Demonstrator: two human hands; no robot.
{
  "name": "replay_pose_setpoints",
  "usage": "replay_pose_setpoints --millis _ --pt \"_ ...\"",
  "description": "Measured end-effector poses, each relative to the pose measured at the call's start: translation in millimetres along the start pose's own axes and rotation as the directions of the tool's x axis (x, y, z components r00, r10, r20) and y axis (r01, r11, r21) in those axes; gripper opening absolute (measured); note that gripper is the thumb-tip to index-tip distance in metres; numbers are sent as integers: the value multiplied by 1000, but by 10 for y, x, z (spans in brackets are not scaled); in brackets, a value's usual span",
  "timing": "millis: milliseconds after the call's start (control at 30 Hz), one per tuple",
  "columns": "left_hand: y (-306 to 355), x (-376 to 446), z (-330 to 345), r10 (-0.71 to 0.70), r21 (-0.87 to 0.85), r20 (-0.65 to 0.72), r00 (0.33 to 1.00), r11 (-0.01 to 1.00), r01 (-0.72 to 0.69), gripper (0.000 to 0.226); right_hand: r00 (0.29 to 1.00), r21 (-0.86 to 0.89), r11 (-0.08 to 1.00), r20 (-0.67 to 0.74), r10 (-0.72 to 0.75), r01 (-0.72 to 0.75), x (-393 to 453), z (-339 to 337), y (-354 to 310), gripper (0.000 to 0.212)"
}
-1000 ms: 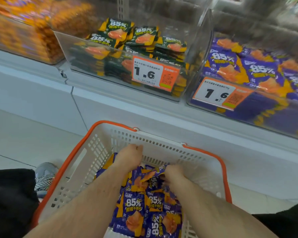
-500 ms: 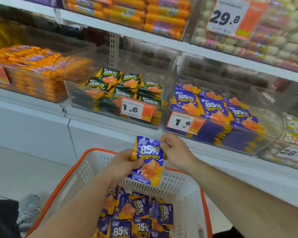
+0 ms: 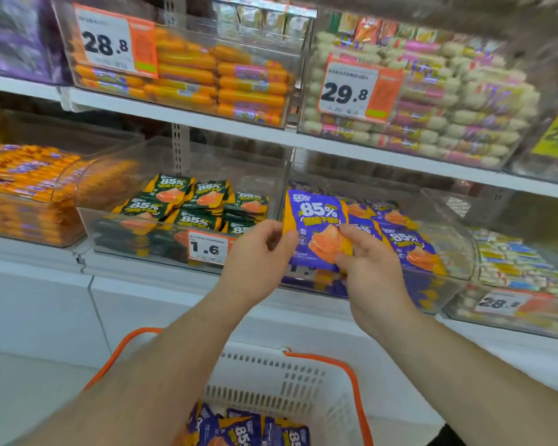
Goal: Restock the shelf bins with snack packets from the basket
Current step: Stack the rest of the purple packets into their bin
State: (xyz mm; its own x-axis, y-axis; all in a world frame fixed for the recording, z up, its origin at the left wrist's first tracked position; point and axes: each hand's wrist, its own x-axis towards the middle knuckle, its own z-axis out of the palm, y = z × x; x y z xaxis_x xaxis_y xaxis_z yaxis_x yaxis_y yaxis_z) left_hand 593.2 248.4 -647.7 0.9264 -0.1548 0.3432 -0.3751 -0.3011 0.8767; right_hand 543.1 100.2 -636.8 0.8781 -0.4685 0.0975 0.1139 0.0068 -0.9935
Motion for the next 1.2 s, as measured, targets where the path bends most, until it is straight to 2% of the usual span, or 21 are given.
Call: replay_pose_setpoints --millis 100,167,233,300,433,567,667,733,900,1100,1200 --pt "28 317 103 250 324 -97 963 923 -207 28 996 -58 998 -90 19 -24 442 -199 -186 47" --pt "69 502 213 352 478 -57 934 831 -284 40 993 -137 990 -117 30 -46 789 -316 -254 50" --pt "72 658 347 363 590 26 932 747 -307 48 992 -200 979 -128 13 -38 1130 -418 -273 52" --pt "17 750 454 285 637 73 956 724 -264 53 991 -272 962 -137 -8 -30 1384 -473 -302 46" --pt "-101 748 535 167 632 72 983 755 -175 57 984 -374 925 -178 -2 -66 1851 -515 -244 9" --pt "-90 735 537 138 598 50 989 789 -141 63 991 -484 865 -79 107 -132 2107 -467 -144 21" --pt "-104 735 536 155 594 46 987 790 -152 62 992 -643 755 -92 90 -128 2213 -390 -34 8" --pt "-111 735 539 154 594 43 987 790 -149 61 988 -741 655 -137 66 -146 2216 -344 11 21" --pt "-108 741 543 158 604 36 987 784 -147 61 987 -847 507 -133 86 -158 2160 -267 2 48" --pt "-114 746 547 164 611 41 986 777 -154 61 984 -901 397 -144 104 -174 2178 -256 -12 52" --pt "-125 755 543 148 593 56 987 791 -152 62 987 -929 336 -155 34 -158 2041 -248 -92 48"
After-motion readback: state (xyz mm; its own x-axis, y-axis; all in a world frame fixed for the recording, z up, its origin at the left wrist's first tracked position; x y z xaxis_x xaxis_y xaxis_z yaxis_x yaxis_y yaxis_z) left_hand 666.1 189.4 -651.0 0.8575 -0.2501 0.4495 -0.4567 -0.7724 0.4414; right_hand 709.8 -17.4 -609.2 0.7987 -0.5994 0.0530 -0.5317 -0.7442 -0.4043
